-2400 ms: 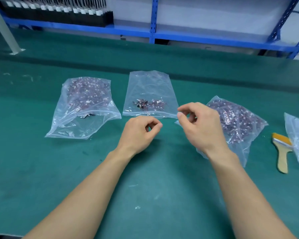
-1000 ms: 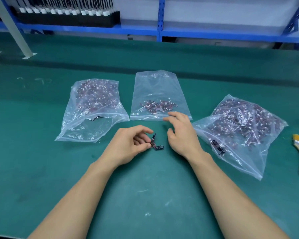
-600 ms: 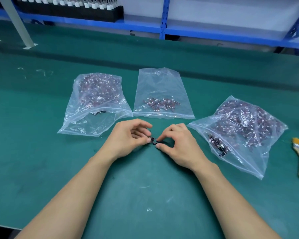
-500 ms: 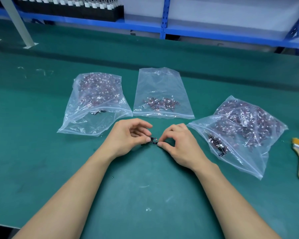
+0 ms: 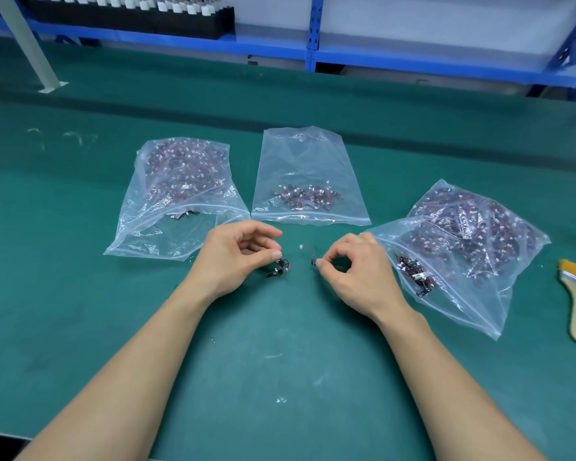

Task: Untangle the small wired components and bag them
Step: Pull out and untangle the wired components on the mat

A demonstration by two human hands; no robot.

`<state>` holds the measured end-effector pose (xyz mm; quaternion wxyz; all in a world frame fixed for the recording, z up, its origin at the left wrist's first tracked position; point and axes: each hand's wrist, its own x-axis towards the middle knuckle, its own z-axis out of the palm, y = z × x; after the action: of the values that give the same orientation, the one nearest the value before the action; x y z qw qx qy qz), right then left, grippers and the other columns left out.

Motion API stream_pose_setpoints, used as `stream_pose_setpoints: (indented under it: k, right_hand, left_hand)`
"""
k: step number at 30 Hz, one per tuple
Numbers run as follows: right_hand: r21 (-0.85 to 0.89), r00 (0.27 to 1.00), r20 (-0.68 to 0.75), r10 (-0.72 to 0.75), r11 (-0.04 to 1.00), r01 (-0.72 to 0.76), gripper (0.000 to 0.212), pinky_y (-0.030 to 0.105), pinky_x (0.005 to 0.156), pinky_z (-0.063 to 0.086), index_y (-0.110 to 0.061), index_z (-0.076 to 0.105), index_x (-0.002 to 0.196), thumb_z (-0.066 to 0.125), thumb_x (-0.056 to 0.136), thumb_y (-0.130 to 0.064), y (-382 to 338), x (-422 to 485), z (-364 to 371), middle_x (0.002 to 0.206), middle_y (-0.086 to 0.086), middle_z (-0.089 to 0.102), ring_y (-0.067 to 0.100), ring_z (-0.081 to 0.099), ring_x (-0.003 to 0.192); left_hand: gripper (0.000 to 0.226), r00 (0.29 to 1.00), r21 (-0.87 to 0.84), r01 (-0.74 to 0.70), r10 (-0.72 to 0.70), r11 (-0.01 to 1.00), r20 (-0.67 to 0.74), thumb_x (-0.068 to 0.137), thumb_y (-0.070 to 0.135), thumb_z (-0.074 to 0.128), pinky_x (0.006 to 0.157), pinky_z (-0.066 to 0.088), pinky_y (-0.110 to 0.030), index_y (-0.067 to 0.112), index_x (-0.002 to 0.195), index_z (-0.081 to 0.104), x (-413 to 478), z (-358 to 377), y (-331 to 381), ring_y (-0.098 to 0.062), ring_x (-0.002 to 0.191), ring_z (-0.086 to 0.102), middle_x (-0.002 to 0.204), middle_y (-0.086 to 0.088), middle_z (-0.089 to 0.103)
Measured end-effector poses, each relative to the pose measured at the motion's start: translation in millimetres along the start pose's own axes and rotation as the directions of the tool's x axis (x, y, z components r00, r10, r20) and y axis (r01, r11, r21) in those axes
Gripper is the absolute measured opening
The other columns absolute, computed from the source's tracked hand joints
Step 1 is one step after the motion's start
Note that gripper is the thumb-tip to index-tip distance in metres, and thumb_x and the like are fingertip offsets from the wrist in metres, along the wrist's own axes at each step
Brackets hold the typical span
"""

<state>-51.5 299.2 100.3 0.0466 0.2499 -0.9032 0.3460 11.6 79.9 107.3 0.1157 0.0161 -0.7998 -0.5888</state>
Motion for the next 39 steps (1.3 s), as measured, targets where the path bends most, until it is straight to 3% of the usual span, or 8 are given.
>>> stream_pose_setpoints:
  k: [5,8,13,16,19,26,34,39]
  right_hand:
    - [-0.006,1.0,-0.009,0.026,1.0,-0.026,0.015,0.026,0.08,0.037,-0.025,0.073,0.073,0.069,0.088,-0.025,0.1,0.7,-0.5,0.085,-0.009,0.066,0.018,0.049,0.093]
    - [0.0,1.0,0.006,0.015,1.0,-0.015,0.013,0.023,0.081,0.035,-0.027,0.072,0.076,0.068,0.087,-0.021,-0.7,0.6,-0.6,0.088,-0.009,0.065,0.017,0.049,0.094]
    - [0.022,0.998,0.003,-0.064,0.998,0.064,0.008,0.02,0.084,0.034,-0.025,0.074,0.088,0.071,0.086,-0.018,-3.7,-2.4,0.1,0.094,-0.01,0.062,0.014,0.048,0.096]
    - [0.018,0.982,0.019,-0.188,0.982,0.187,0.011,0.026,0.086,0.041,-0.022,0.076,0.096,0.077,0.085,-0.025,-10.9,-5.7,5.3,0.095,-0.008,0.06,0.014,0.047,0.094]
    - [0.006,0.96,0.056,-0.274,0.962,0.274,0.018,0.032,0.085,0.044,-0.023,0.077,0.1,0.079,0.084,-0.033,-21.2,-8.6,14.7,0.095,-0.006,0.059,0.016,0.046,0.091]
    - [-0.094,0.95,0.112,-0.291,0.949,0.302,0.023,0.04,0.088,0.043,-0.023,0.076,0.103,0.074,0.087,-0.039,-35.4,-7.3,31.3,0.098,-0.005,0.056,0.019,0.045,0.095]
    - [-0.098,0.943,0.117,-0.311,0.941,0.323,0.009,0.038,0.078,0.042,-0.022,0.077,0.09,0.074,0.089,-0.03,-28.4,-8.3,27.2,0.086,-0.007,0.053,0.014,0.039,0.084]
    - [-0.018,0.964,0.031,-0.266,0.964,0.266,0.003,0.04,0.076,0.046,-0.022,0.077,0.088,0.075,0.089,-0.025,-23.1,-8.3,20.5,0.08,-0.006,0.058,0.019,0.049,0.078]
  left_hand:
    - [0.028,0.995,0.027,-0.038,0.035,0.999,0.092,0.082,-0.002,0.078,0.077,0.055,-0.018,0.021,0.097,0.073,-3.2,7.7,0.5,-0.012,0.084,0.074,0.092,0.003,0.078]
    - [0.022,0.994,0.059,-0.086,0.082,0.995,0.075,0.09,0.003,0.071,0.086,0.055,-0.019,0.02,0.102,0.075,-2.2,9.4,-0.4,-0.01,0.094,0.073,0.1,0.006,0.077]
    - [0.027,0.984,0.315,-0.157,0.176,0.936,-0.03,0.096,0.001,0.06,0.088,0.047,-0.013,0.02,0.11,0.074,-0.8,1.1,-2.7,0.003,0.098,0.065,0.101,0.017,0.072]
    - [0.033,0.982,0.492,-0.186,0.168,0.851,0.082,0.093,0.003,0.065,0.094,0.047,-0.024,0.02,0.12,0.072,-0.1,1.6,-7.8,-0.008,0.102,0.061,0.107,0.01,0.071]
    - [0.03,0.976,0.561,-0.219,0.171,0.798,0.137,0.091,0.013,0.072,0.094,0.045,-0.03,0.023,0.119,0.072,1.2,3.3,-10.6,-0.017,0.103,0.056,0.109,0.009,0.072]
    - [0.008,0.974,0.589,-0.226,0.201,0.776,0.108,0.089,0.021,0.074,0.085,0.046,-0.034,0.025,0.095,0.078,4.5,4.5,-13.0,-0.017,0.088,0.054,0.094,0.01,0.07]
    - [0.006,0.976,0.529,-0.181,0.216,0.829,-0.004,0.093,0.016,0.069,0.071,0.038,-0.017,0.02,0.092,0.073,4.0,-3.0,-13.1,0.0,0.074,0.052,0.082,0.009,0.065]
    - [0.011,0.985,0.419,-0.058,0.121,0.906,-0.125,0.091,0.017,0.071,0.071,0.047,-0.018,0.027,0.09,0.075,0.7,-5.5,-12.0,-0.009,0.073,0.062,0.078,0.013,0.071]
